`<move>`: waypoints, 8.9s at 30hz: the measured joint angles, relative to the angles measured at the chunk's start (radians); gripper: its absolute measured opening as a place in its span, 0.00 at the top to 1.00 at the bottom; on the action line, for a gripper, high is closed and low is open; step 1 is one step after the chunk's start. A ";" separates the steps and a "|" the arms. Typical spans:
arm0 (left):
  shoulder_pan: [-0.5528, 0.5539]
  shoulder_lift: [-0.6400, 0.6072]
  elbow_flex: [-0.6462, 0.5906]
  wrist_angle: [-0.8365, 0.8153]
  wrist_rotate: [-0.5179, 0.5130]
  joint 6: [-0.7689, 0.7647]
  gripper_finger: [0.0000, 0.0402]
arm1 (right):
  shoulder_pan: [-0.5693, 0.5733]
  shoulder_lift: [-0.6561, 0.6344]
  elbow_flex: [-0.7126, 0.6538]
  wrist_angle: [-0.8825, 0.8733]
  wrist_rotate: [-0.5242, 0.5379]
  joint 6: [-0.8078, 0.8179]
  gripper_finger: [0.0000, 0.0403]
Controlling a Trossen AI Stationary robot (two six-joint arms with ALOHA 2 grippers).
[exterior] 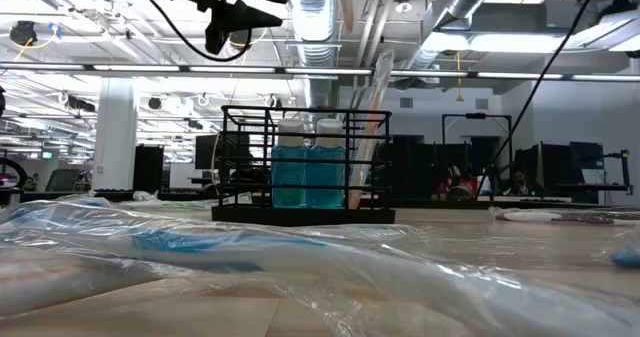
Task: Pick & Place toothbrushing station
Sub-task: Put the top right orange toothbrush into the top right section of the mesh organizer
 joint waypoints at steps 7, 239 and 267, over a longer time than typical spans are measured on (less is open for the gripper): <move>-0.010 0.000 0.000 0.036 0.125 -0.006 0.63 | -0.002 0.004 0.000 0.010 0.028 0.019 1.00; -0.026 0.066 -0.001 0.031 0.312 0.108 0.76 | -0.100 -0.223 -0.396 0.482 -0.202 0.030 0.99; -0.074 0.126 0.000 0.037 0.308 0.221 1.00 | -0.078 -0.247 -0.752 0.764 -0.124 -0.029 0.99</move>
